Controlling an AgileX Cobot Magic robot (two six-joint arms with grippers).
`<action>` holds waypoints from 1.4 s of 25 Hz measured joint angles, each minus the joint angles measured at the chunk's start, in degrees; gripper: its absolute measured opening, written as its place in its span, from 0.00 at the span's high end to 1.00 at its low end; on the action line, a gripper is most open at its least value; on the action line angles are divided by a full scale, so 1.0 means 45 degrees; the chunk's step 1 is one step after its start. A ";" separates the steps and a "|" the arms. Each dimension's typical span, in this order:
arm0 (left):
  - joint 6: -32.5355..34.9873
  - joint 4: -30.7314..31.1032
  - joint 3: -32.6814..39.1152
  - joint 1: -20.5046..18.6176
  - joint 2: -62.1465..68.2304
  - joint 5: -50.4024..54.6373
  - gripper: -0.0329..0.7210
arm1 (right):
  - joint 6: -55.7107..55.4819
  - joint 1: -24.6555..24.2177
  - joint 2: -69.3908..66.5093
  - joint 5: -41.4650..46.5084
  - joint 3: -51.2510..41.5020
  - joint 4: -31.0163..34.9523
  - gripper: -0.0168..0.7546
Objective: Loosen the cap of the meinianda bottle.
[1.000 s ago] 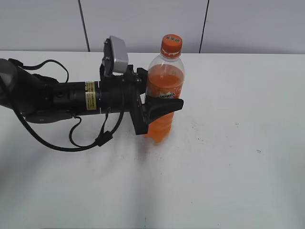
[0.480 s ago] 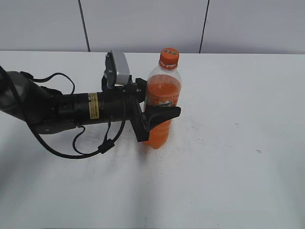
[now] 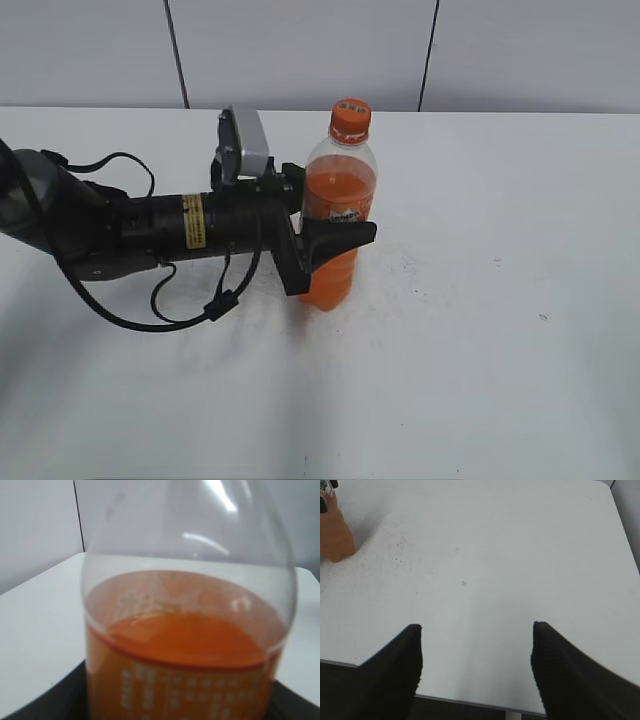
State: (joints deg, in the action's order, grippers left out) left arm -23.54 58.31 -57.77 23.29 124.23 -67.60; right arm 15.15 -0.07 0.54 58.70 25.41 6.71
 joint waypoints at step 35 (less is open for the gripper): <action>-0.0585 -0.1146 0.0000 0.0480 0.0091 0.0198 0.40 | -0.0549 0.0000 -0.0027 0.0017 0.0170 -0.0467 0.31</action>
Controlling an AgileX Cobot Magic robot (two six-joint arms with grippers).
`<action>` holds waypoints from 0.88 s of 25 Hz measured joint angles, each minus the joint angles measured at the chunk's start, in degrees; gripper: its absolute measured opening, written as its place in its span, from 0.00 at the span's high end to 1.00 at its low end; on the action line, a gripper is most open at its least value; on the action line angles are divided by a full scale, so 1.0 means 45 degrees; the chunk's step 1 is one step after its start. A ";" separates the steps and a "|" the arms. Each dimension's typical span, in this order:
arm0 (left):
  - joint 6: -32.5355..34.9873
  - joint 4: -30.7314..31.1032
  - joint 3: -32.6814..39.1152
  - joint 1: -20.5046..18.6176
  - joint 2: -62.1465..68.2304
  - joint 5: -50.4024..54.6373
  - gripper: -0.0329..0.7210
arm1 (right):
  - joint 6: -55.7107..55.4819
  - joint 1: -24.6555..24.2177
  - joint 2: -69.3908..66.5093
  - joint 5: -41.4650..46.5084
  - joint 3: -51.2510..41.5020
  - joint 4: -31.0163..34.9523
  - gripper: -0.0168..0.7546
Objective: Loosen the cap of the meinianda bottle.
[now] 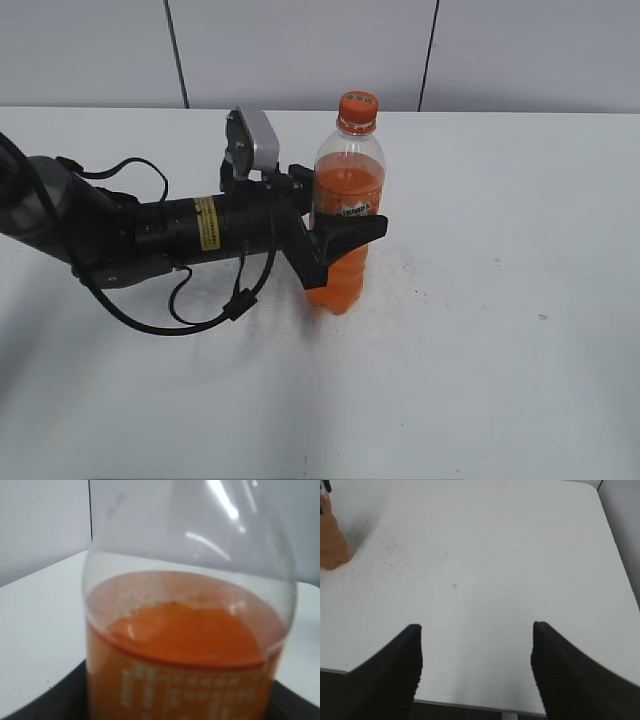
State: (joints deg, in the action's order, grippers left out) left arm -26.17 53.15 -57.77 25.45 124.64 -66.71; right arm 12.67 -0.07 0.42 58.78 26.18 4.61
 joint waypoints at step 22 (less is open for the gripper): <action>-0.0055 -0.0008 0.0000 0.0000 0.0014 -0.0003 0.40 | -0.2170 0.0000 -1.0675 0.2345 0.5755 0.2214 0.31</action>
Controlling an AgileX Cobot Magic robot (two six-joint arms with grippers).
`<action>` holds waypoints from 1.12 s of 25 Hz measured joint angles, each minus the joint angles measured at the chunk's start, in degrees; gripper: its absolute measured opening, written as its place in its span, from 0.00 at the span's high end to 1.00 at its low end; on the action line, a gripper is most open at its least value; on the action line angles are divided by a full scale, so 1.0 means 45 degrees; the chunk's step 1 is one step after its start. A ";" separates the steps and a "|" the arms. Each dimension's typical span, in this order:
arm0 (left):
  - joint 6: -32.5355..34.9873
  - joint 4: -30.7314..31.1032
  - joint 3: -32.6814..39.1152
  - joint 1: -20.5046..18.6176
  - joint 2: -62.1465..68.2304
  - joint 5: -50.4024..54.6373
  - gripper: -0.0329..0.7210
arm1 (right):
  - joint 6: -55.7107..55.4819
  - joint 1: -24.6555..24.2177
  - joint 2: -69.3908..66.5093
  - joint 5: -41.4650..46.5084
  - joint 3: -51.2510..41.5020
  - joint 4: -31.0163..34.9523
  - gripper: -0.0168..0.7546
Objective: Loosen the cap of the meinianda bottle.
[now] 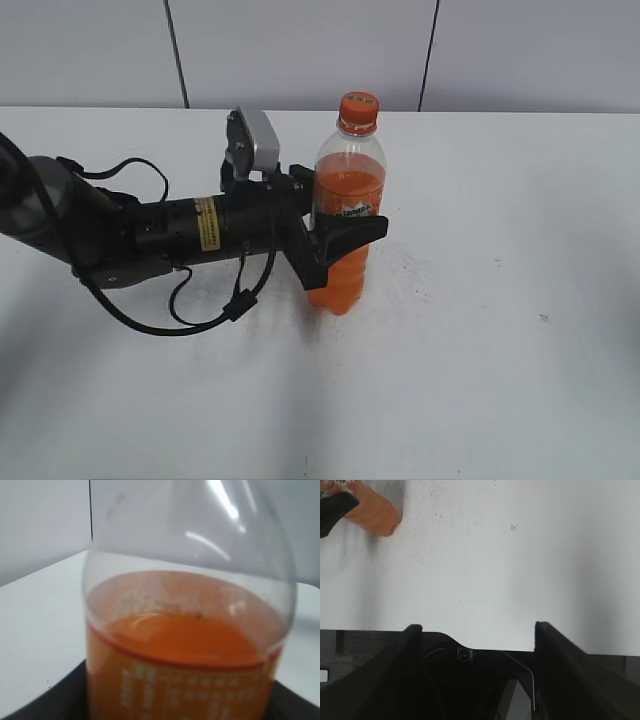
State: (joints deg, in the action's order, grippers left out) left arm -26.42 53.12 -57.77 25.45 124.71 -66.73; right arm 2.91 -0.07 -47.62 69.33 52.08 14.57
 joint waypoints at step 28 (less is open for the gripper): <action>0.0012 0.0153 0.0000 0.0000 0.0000 -0.0062 0.40 | -0.5545 0.5141 -1.0566 0.0059 0.9929 -0.1187 0.31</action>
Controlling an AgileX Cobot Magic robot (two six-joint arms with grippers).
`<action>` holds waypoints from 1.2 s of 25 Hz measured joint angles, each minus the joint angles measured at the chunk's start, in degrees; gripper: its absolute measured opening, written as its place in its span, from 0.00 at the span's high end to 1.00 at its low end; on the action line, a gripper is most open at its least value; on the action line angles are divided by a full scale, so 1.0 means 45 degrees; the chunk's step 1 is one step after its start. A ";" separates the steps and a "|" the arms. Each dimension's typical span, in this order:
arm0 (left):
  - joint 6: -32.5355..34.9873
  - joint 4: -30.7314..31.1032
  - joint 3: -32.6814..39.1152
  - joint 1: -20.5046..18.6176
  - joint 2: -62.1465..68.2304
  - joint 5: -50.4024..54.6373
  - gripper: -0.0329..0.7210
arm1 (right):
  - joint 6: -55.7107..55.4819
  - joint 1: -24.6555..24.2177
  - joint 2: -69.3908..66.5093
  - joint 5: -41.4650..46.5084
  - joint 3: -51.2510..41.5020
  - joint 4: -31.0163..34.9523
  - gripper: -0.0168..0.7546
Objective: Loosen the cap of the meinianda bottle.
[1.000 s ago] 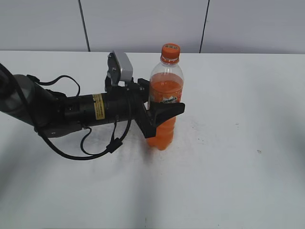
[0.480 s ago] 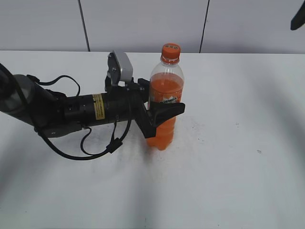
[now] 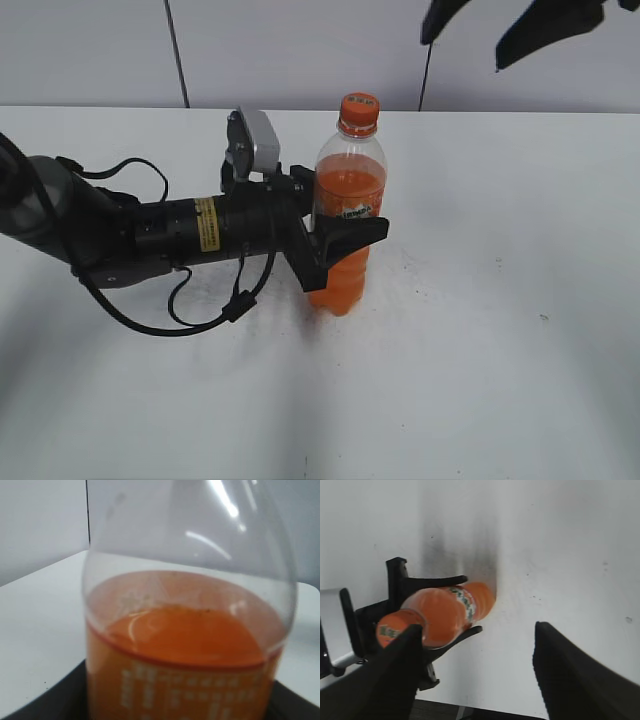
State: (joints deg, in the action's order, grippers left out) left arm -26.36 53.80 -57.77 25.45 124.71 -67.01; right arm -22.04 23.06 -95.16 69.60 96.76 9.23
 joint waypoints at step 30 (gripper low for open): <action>0.0000 0.0062 0.0000 0.0000 0.0000 -0.0022 0.40 | -0.1074 0.3107 -0.2213 -0.0623 0.1179 -0.1468 0.31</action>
State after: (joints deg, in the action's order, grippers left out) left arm -26.36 54.08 -57.77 25.45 124.71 -67.11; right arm -26.88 37.04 -105.12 66.80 102.06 2.63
